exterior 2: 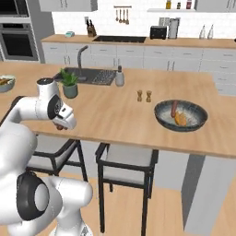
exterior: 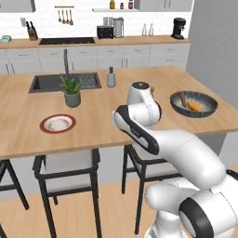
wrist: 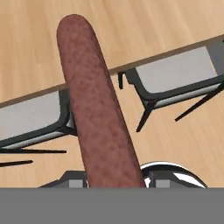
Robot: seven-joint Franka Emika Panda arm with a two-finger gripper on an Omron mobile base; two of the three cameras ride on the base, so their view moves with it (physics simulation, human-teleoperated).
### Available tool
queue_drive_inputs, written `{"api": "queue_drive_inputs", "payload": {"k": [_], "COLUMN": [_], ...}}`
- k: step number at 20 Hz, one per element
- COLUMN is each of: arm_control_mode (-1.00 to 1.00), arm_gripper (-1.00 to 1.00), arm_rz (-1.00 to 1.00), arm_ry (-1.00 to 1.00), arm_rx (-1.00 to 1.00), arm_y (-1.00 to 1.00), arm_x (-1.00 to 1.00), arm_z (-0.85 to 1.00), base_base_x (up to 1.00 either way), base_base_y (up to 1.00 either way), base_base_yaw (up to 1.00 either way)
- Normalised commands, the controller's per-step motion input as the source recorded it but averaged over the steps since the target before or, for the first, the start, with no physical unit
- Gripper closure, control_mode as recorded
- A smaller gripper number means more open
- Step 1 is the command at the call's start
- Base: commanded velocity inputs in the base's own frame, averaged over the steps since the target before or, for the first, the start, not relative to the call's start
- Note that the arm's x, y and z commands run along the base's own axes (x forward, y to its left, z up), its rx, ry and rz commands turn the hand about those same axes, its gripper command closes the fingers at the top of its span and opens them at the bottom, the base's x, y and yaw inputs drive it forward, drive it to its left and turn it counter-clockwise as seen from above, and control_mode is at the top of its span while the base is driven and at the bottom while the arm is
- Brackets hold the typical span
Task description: Place one bun and one sausage from the bowl on each plate.
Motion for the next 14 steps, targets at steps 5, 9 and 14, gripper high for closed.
{"api": "queue_drive_inputs", "payload": {"k": [5,9,14], "arm_control_mode": [1.00,1.00,1.00], "arm_gripper": [1.00,1.00,1.00], "arm_rz": [0.00,0.00,0.00], "arm_ry": [0.00,0.00,0.00], "arm_rx": [0.00,0.00,0.00], "arm_y": [0.00,0.00,0.00], "arm_x": [0.00,0.00,0.00], "arm_z": [0.00,0.00,0.00], "base_base_x": [0.02,0.26,0.64], "base_base_y": [1.00,1.00,1.00], "base_base_yaw": [0.00,0.00,-0.01]}}
